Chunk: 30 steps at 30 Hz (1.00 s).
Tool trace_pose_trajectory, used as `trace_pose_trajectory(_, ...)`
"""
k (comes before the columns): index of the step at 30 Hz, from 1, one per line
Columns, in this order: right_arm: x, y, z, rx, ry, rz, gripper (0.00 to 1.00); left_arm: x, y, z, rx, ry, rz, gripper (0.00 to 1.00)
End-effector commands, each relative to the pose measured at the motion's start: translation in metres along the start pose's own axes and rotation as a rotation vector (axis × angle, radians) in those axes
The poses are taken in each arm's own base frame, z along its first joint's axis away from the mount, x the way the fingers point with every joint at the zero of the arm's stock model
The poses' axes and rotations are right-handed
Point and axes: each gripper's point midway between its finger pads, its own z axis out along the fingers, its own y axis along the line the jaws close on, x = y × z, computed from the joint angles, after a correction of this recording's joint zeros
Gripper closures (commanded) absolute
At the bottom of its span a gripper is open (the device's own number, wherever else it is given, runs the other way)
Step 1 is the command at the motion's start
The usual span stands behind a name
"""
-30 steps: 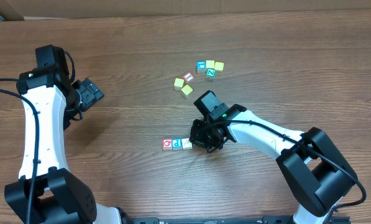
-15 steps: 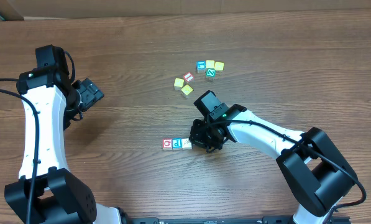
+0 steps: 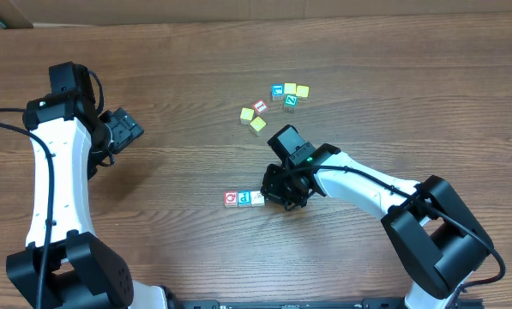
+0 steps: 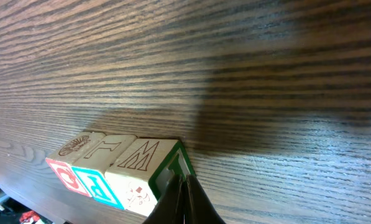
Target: Flip 4 blocks
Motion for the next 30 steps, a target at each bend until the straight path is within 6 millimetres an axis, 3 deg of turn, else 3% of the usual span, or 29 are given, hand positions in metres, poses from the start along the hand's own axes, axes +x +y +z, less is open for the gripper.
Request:
trace_pose_trajectory(1,0.001,0.008,-0.008,-0.029,-0.016,-0.016,0.95,-0.001,-0.001,-0.001,0.003,-0.003,0.015,0.00)
trace_pose_trajectory(22,-0.007,0.005,-0.008,-0.002,-0.057,-0.177,0.85,-0.001,-0.001,-0.001,0.003,-0.003,0.015,0.00)
trace_pose_trajectory(30,-0.023,-0.001,-0.010,0.045,-0.144,-0.181,0.83,-0.001,-0.001,-0.001,0.003,-0.003,0.015,0.00)
